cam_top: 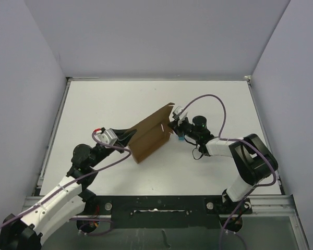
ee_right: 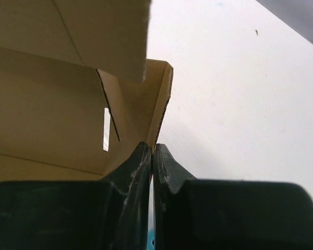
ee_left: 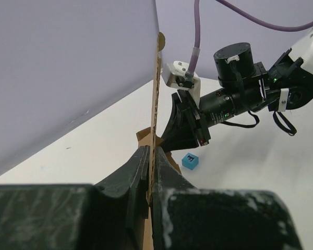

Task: Fold the paper box

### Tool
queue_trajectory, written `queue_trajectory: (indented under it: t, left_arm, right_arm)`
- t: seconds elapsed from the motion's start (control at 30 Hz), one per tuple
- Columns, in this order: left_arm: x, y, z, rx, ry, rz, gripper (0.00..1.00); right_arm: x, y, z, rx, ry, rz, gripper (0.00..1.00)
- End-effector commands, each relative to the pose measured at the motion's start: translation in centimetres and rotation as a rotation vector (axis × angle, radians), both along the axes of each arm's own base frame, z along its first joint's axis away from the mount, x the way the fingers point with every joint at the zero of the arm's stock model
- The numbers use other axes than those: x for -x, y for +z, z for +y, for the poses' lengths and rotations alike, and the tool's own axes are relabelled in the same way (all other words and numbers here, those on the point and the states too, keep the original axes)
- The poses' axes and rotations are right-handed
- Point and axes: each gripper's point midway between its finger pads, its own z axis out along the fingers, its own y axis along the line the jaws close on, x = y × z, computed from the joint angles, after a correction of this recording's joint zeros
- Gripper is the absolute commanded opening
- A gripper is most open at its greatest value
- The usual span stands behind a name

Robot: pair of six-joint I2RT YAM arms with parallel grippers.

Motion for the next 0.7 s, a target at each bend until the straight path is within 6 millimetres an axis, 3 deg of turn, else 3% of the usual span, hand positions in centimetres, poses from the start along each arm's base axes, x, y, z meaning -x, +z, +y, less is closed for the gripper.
queue_trajectory:
  t: [0.0,0.17,0.37,0.67]
  left_arm:
    - [0.6,1.1,1.5,-0.003,0.065,-0.036,0.0]
    - [0.8,-0.7,1.9,-0.006,0.079,0.003,0.0]
    - [0.1,-2.4,2.5,-0.014,0.129,0.027,0.0]
    - [0.4,-2.8,1.8,-0.042,0.091,0.023,0.0]
  right_arm:
    - [-1.6,3.3,3.1,-0.097,0.04,-0.096,0.0]
    - [-0.7,1.4,4.3,-0.092,0.088,-0.072,0.03]
    - [-0.1,0.6,3.5,-0.089,0.111,-0.044,0.03]
    - [2.4,1.6,3.6,-0.113,0.253,-0.024,0.1]
